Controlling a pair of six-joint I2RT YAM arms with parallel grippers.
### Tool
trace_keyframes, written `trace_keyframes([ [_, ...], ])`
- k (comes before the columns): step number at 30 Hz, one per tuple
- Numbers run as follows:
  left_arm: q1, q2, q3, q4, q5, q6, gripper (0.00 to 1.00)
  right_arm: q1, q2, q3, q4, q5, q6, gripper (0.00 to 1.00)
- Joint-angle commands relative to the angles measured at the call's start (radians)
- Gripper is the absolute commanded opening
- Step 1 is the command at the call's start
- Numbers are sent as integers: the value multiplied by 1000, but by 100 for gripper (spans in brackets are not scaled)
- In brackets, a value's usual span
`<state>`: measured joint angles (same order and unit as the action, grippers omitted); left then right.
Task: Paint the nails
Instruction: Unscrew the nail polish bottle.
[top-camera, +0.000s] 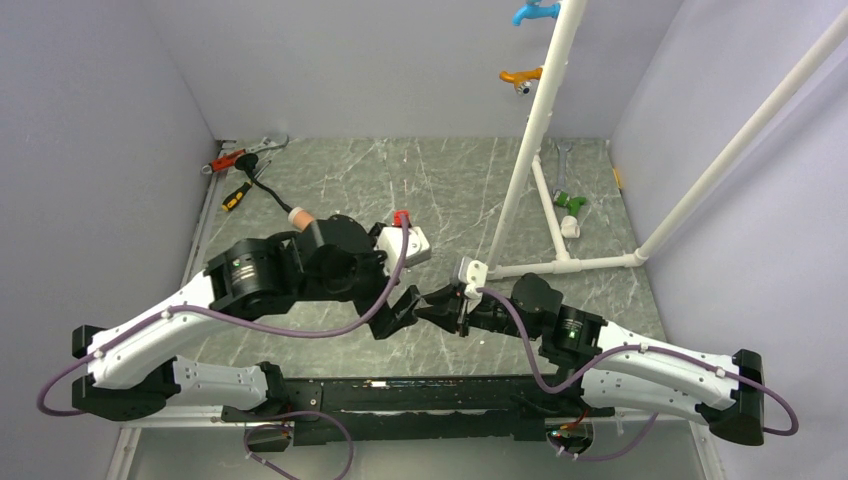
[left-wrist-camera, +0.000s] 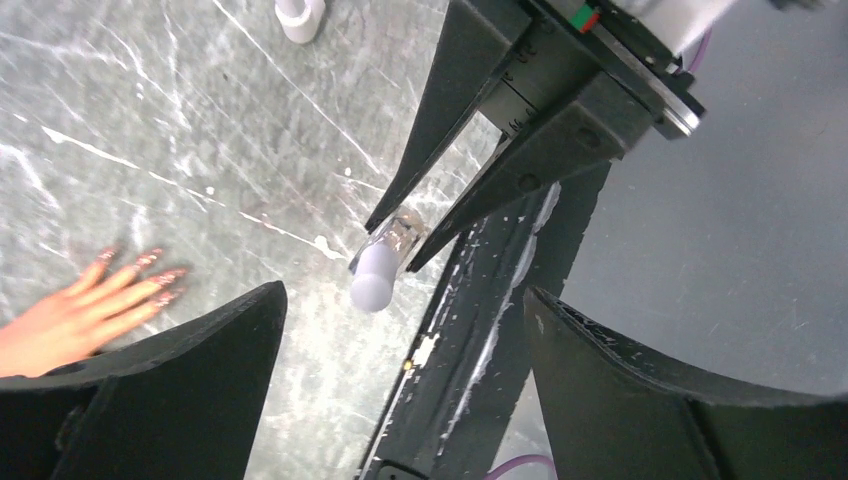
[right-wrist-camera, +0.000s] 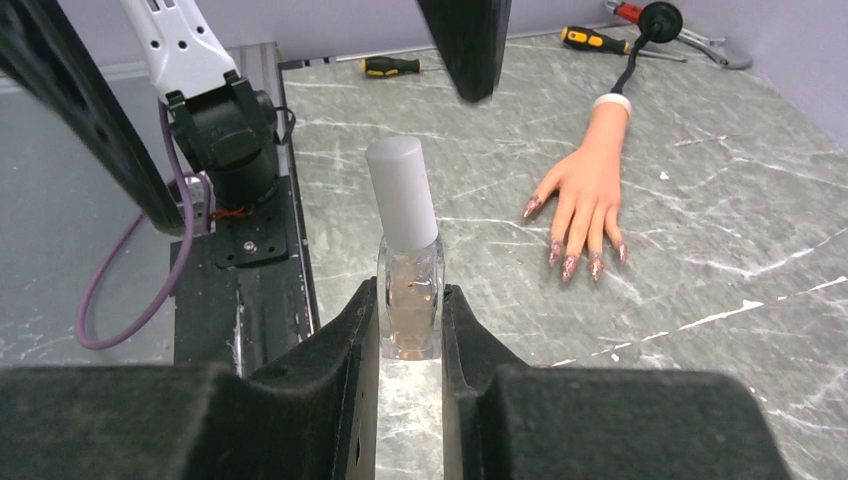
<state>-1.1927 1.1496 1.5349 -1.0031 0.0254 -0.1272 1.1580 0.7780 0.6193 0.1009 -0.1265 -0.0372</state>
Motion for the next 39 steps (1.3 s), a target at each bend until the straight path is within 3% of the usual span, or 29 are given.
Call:
trace_keyframes([
  [1, 4, -10, 99, -116, -37, 112, 94, -3, -22, 19, 63, 9, 11, 0],
  [16, 9, -108, -45, -62, 87, 413, 93, -4, 34, 67, -35, -219, -28, 0],
  [31, 8, -202, -234, 107, 158, 491, 87, -13, 90, 88, -11, -285, -18, 0],
  [39, 8, -186, -259, 125, 196, 490, 76, -14, 92, 81, 15, -274, -13, 0],
])
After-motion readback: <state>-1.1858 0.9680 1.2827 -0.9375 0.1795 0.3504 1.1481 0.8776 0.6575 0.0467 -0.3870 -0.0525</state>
